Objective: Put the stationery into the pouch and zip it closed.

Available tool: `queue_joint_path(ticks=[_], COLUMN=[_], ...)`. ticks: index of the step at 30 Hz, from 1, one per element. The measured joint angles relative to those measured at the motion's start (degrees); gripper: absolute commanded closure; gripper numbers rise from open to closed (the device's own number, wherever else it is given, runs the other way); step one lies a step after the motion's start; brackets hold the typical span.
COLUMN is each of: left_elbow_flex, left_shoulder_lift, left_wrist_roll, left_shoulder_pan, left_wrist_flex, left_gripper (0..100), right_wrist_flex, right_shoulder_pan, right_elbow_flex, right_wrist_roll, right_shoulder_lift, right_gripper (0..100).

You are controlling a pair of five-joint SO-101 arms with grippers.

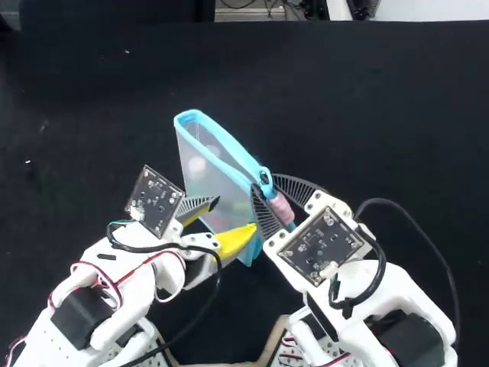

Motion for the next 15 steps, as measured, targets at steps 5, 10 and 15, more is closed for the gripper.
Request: queue_joint_path(ticks=[5,10,15], left_elbow_flex=[0.00,0.00,3.25], left_shoulder_lift=[-0.53,-0.18,0.00], left_wrist_roll=[0.00,0.26,0.26], left_shoulder_pan=[5.10,8.53,1.58], left_wrist_flex=[3.08,1.58,-6.68], left_gripper=[74,74,75], right_wrist_flex=[-0.18,-0.18,-0.18], right_shoulder_pan=[0.00,-0.09,-0.09], right_elbow_flex=[0.00,0.00,0.00], right_wrist_roll=[0.00,0.00,0.00], right_shoulder_lift=[0.00,0.00,0.00], right_gripper=[98.8,98.8,98.8])
